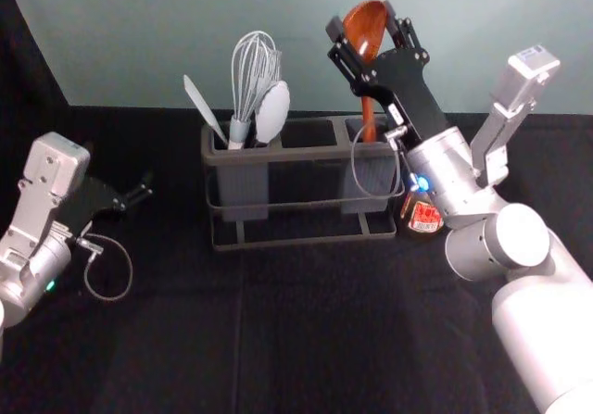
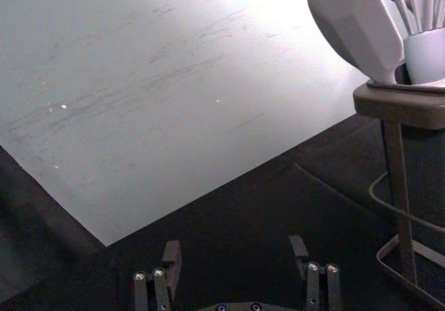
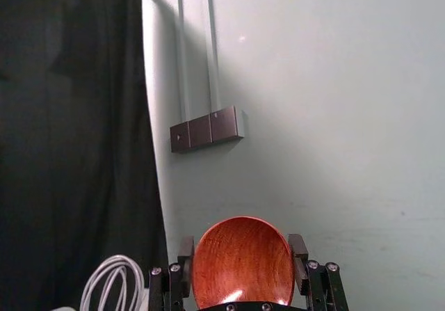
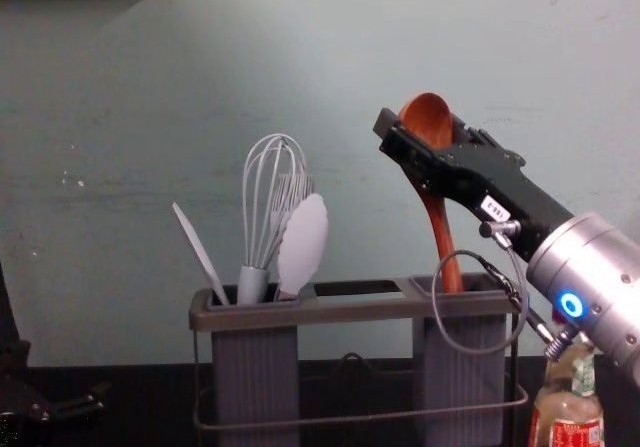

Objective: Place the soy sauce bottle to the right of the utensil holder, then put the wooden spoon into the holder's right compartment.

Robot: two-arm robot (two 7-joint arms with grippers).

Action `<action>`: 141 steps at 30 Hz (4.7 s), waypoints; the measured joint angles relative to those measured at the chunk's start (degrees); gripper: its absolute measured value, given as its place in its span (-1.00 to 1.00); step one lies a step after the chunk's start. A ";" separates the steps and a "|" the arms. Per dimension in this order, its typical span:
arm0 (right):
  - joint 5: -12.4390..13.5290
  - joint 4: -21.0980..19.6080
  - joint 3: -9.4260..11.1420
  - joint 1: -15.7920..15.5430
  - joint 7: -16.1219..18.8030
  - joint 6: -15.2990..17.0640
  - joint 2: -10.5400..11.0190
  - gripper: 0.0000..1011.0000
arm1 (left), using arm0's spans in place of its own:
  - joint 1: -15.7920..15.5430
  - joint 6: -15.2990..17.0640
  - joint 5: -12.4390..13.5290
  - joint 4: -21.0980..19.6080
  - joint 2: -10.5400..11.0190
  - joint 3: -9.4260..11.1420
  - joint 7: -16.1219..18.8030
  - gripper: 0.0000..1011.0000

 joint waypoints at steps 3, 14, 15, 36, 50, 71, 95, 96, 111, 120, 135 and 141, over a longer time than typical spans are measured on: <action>-0.08 0.33 0.09 -0.24 0.04 -0.06 -0.09 0.66 | 0.00 0.00 0.00 0.00 0.00 0.00 0.00 1.00; -0.30 0.92 0.29 -0.88 0.29 -0.03 -0.12 0.66 | 0.00 0.00 0.00 0.00 0.00 0.00 0.00 1.00; -0.34 0.93 0.29 -0.91 0.30 -0.03 -0.11 0.66 | 0.00 0.00 0.00 0.00 0.00 0.00 0.00 1.00; -0.54 0.39 0.57 -1.71 0.31 0.39 0.15 0.66 | 0.00 0.00 0.00 0.00 0.00 0.00 0.00 1.00; -0.87 0.12 0.45 -1.66 0.40 0.25 0.36 0.97 | 0.00 0.00 0.00 0.00 0.00 0.00 0.00 1.00; -6.87 -11.46 -0.21 -4.88 -4.41 4.43 4.08 0.98 | 0.00 0.00 0.00 0.00 0.00 0.00 0.00 1.00; -25.74 -31.34 3.48 -9.15 -18.76 30.48 14.91 0.98 | 0.00 0.00 0.00 0.00 0.00 0.00 0.00 1.00; -26.23 -31.58 4.07 -9.49 -18.88 30.93 15.20 0.98 | 0.00 0.00 0.00 0.00 0.00 0.00 0.00 1.00; -26.88 -26.97 9.14 -13.26 -19.15 29.00 15.92 0.98 | 0.00 0.00 0.00 0.00 0.00 0.00 0.00 1.00; -26.80 -21.63 9.78 -14.93 -19.27 27.65 14.57 0.98 | 0.00 0.00 0.00 0.00 0.00 0.00 0.00 1.00; -26.35 -18.09 9.93 -15.94 -19.03 26.41 13.28 0.98 | 0.00 0.00 0.00 0.00 0.00 0.00 0.00 1.00; -26.23 -17.68 9.90 -16.03 -18.73 26.27 13.22 0.98 | 0.00 0.00 0.00 0.00 0.00 0.00 0.00 1.00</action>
